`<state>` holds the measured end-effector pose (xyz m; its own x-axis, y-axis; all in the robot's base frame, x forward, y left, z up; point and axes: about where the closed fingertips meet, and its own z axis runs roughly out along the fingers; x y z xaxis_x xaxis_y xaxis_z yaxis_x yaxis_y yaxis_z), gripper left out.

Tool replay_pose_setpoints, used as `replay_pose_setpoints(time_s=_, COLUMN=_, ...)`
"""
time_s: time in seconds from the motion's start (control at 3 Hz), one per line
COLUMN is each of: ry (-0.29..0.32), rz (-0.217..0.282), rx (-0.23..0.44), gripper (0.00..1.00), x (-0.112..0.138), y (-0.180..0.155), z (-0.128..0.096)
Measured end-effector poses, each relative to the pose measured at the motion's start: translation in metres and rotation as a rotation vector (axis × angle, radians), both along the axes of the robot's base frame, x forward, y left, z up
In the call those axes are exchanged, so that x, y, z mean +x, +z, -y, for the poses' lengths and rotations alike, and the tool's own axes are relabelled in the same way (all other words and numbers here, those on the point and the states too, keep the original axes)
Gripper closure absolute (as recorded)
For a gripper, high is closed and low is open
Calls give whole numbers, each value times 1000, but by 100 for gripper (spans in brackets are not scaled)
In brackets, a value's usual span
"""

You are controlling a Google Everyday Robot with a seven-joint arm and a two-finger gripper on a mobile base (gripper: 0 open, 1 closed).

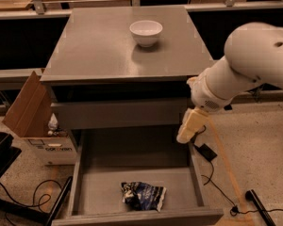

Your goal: Pick blue chip bag from middle drawer and place on counter

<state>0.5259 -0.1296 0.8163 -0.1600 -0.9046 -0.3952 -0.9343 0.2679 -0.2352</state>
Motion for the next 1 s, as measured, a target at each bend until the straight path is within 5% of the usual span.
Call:
replay_pose_setpoints(time_s=0.33, ry=-31, rz=-37, rx=22, gripper=0, x=-2, y=-50, z=-7)
replay_pose_setpoints(time_s=0.67, ry=-31, rz=-37, rx=22, gripper=0, x=-2, y=-50, z=-7)
replay_pose_setpoints(time_s=1.0, ry=-6, rz=-106, rx=0, gripper=0, x=-7, y=-119, z=-43)
